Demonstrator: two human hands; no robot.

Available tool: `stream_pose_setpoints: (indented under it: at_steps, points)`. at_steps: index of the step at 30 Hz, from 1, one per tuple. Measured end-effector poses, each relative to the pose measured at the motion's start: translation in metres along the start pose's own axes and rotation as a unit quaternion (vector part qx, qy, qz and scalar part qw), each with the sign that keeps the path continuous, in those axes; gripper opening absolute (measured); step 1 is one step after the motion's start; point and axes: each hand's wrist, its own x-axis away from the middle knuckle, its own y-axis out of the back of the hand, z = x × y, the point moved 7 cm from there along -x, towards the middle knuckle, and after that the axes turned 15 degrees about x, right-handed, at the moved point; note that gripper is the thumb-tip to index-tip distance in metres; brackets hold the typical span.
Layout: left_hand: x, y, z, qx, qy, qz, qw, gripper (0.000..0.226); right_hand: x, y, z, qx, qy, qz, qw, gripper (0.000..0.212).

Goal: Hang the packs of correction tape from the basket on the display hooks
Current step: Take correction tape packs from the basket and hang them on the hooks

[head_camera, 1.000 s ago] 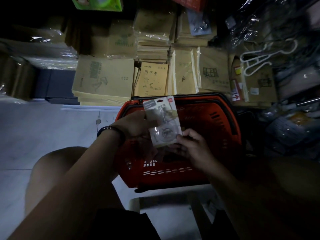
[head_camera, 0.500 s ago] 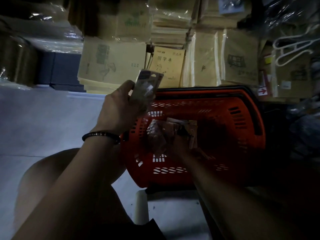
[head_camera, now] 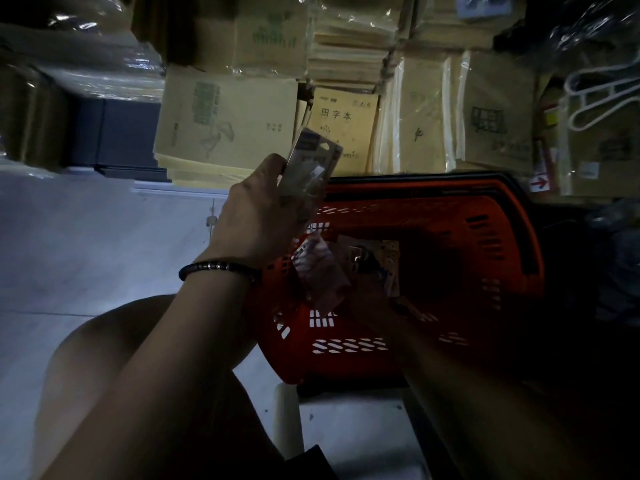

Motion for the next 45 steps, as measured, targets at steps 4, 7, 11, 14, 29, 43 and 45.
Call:
stream_pose_setpoints:
  at_steps: [4,7,11,14,29,43,45]
  points:
    - [0.006,-0.001,-0.006,0.021,0.004,-0.005,1.0,0.045,0.037,0.047,0.003,-0.025,0.037,-0.011,0.999,0.02]
    - [0.012,0.002,-0.007,0.057,0.014,-0.027,0.998,0.054,0.076,0.083,-0.003,-0.095,0.059,-0.076,0.991,0.02]
    - [0.023,-0.004,-0.003,0.138,0.014,-0.034,0.99,0.043,0.137,0.12,-0.017,-0.197,0.048,-0.141,0.969,0.018]
    - [0.039,-0.017,-0.006,0.174,0.014,-0.02,0.984,0.053,0.174,0.147,-0.018,-0.217,0.077,-0.213,0.949,0.022]
    - [0.163,-0.089,-0.113,0.454,-0.025,0.034,0.89,0.049,0.345,0.186,0.055,-0.019,0.336,-0.522,0.784,0.013]
    - [0.223,-0.047,-0.19,0.448,-0.116,0.035,0.886,0.035,0.396,0.261,0.048,-0.161,0.308,-0.492,0.798,0.058]
    - [0.229,-0.041,-0.203,0.455,-0.122,0.039,0.881,0.034,0.401,0.271,0.056,-0.202,0.33,-0.442,0.809,0.053]
